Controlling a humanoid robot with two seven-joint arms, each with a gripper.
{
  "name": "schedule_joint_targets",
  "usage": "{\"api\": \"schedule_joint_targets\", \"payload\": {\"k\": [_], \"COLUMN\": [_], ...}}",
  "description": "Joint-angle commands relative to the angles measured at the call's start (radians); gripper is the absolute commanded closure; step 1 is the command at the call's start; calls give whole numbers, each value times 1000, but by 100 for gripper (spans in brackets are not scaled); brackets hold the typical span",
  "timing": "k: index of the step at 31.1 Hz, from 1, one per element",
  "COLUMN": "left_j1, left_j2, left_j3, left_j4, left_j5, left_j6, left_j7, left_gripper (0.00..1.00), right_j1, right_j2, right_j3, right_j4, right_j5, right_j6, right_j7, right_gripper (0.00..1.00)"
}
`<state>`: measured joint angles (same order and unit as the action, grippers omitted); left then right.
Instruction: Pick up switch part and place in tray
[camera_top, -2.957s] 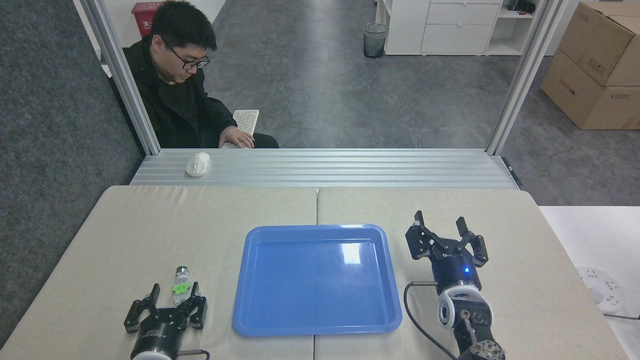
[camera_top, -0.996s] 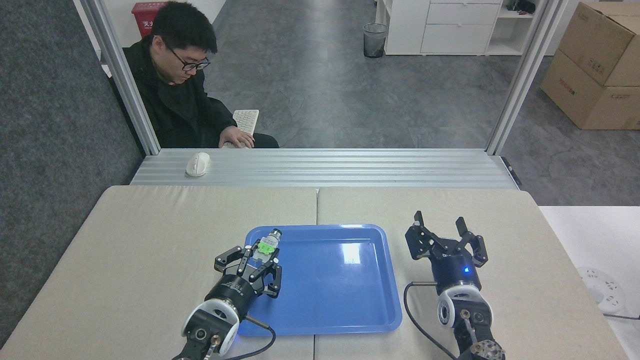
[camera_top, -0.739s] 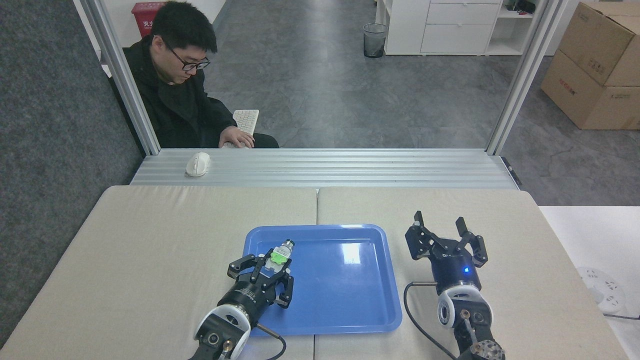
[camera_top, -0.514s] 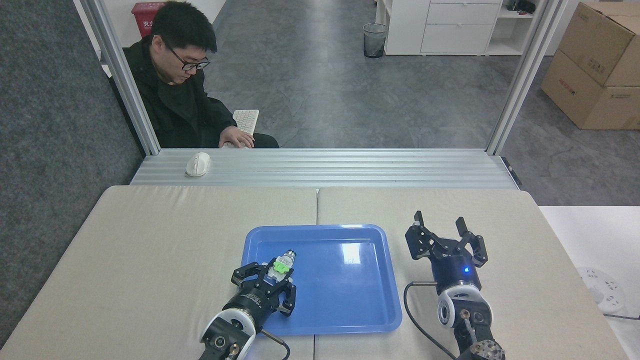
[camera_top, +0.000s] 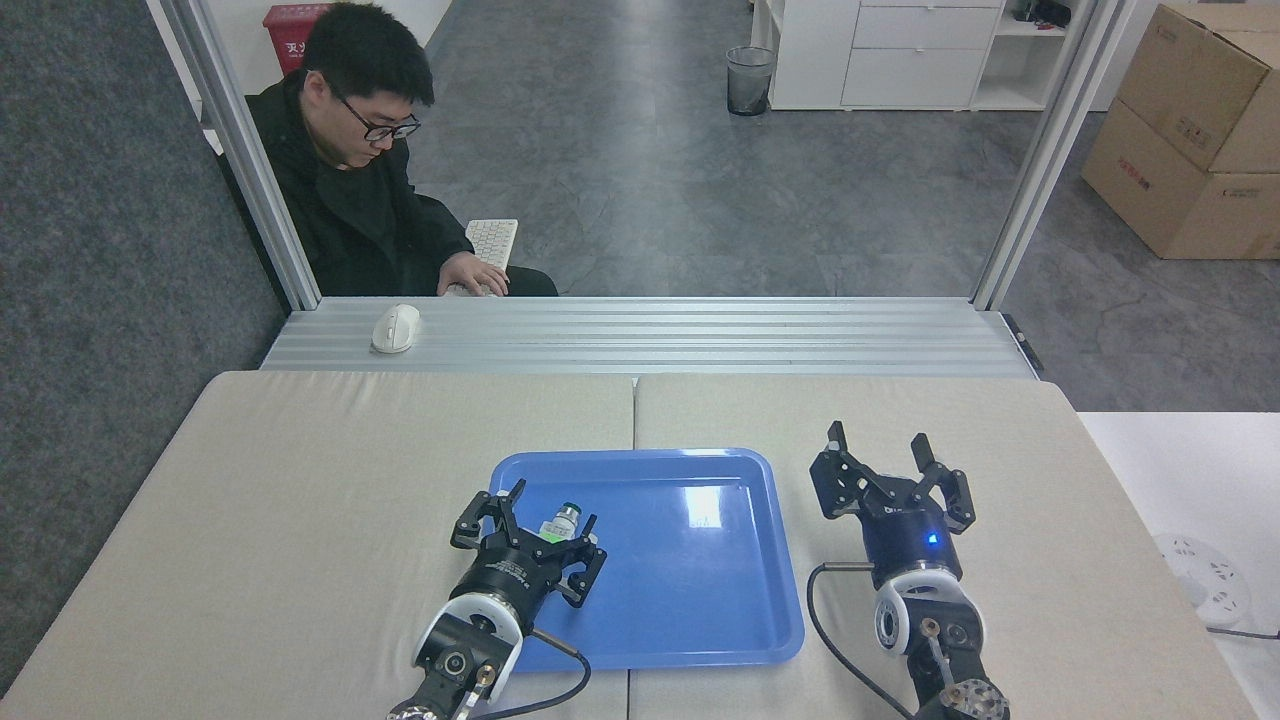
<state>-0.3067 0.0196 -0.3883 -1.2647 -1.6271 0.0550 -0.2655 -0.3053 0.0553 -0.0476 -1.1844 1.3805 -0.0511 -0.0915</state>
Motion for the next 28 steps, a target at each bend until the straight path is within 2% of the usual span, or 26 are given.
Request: {"api": "schedule_joint_targets", "payload": {"k": [1, 6, 13, 19, 28], "left_j1": [-17, -14, -22, -11, 3], "left_j2": [-6, -4, 8, 29, 56], "left_j3": [-12, 68, 249, 302, 330], "left_j4": [-74, -71, -42, -42, -50], "left_j5": [3, 15, 148, 213, 214], "left_j6": [20, 111, 101, 108, 100], "left_j7": [3, 54, 77, 178, 189], "left_gripper": [5, 1, 1, 1, 1], "right_j1": [-1, -1, -1, -1, -1], "right_j2": [1, 1, 1, 1, 0], "right_j3": [0, -2, 0, 0, 0], "right_j4": [0, 0, 0, -1, 0], "right_j5": [-1, -1, 0, -1, 0], "right_j6": [0, 0, 0, 0, 0], "right_j7": [-1, -1, -1, -1, -1], "right_gripper": [0, 0, 0, 0, 0]}}
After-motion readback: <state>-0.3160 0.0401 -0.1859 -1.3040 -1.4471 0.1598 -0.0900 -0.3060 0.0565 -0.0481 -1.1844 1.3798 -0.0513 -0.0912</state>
